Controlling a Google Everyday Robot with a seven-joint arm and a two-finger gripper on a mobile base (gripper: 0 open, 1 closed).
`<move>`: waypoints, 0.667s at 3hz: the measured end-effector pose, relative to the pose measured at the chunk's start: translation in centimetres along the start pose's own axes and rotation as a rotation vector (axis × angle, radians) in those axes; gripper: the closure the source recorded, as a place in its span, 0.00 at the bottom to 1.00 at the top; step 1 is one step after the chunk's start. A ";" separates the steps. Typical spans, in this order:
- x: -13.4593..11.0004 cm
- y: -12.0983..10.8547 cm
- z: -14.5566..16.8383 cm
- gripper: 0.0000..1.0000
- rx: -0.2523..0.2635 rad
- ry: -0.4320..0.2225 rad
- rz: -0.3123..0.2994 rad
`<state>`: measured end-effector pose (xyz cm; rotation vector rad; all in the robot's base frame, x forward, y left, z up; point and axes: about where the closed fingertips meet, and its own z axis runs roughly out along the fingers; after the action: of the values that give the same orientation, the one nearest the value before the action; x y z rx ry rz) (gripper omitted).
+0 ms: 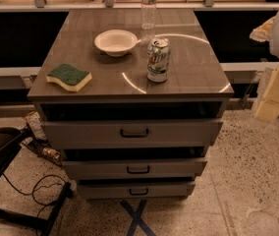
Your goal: Move 7up can near water bottle
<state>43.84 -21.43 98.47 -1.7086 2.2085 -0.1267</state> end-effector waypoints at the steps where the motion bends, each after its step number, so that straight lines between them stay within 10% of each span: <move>1: 0.0 0.0 0.0 0.00 0.000 0.000 0.000; 2: -0.1 -1.5 -0.3 0.00 0.068 -0.053 0.026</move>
Offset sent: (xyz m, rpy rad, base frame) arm 0.0416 -0.0156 0.0230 0.1411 -0.2324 -0.0784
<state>45.11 -21.82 99.22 -1.6280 2.1617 -0.1466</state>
